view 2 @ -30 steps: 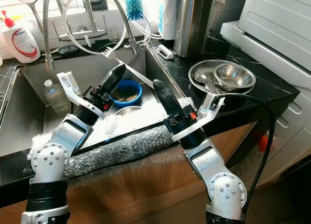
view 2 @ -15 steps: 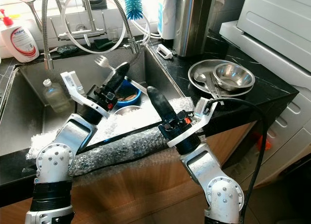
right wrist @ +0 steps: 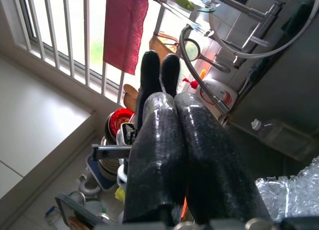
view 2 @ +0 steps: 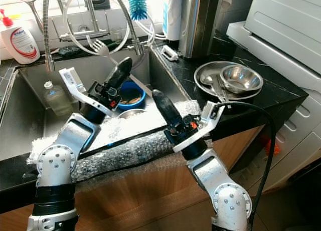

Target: Kitchen organization

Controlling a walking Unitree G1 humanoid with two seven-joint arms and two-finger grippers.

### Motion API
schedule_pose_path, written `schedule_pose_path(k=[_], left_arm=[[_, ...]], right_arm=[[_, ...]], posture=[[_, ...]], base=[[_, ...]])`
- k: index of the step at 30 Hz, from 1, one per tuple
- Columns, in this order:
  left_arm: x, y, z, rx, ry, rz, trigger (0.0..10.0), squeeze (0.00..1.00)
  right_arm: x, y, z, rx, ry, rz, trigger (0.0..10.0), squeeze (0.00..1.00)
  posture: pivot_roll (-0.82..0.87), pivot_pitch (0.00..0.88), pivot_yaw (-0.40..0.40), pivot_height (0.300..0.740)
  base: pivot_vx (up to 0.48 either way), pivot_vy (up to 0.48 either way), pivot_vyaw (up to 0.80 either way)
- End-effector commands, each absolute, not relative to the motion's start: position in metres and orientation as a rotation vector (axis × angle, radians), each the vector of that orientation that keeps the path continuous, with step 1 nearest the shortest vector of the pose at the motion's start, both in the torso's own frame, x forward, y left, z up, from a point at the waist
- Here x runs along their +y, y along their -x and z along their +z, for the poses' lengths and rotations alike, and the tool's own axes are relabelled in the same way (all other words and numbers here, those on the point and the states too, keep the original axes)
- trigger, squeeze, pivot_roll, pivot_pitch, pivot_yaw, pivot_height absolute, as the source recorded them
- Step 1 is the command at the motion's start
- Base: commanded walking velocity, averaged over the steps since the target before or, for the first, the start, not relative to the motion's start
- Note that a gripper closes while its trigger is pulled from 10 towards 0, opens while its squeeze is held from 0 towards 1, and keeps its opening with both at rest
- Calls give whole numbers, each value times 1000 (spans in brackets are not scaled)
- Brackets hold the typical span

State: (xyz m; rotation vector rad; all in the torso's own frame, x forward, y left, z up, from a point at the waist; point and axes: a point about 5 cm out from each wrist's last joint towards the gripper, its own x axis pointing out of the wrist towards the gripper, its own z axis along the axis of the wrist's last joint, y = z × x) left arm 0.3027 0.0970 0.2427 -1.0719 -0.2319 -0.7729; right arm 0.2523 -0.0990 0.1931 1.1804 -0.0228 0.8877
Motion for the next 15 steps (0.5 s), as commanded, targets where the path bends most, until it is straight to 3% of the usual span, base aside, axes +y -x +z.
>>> schedule_pose_path(k=[1, 11, 12, 15], left_arm=[[106, -306, 241, -239, 1055, -704, 0, 0], [117, -311, 244, -267, 1090, -624, 0, 0], [122, -314, 246, -290, 1094, -585, 0, 0], [136, -321, 250, -340, 1091, -490, 0, 0]], right_arm=[[-98, -250, 202, -62, -1177, 919, 10000, 1000], [-100, -256, 200, -65, -1179, 868, 10000, 1000], [-100, -257, 198, -57, -1157, 848, 10000, 0], [-95, -258, 191, -14, -1061, 830, 10000, 0]], posture=[[-107, 38, 11, 740], [-107, 42, 12, 740], [-107, 40, 13, 740], [-105, 40, 13, 740]], base=[[0, 0, 0], [0, 0, 0], [0, 0, 0], [0, 0, 0]])
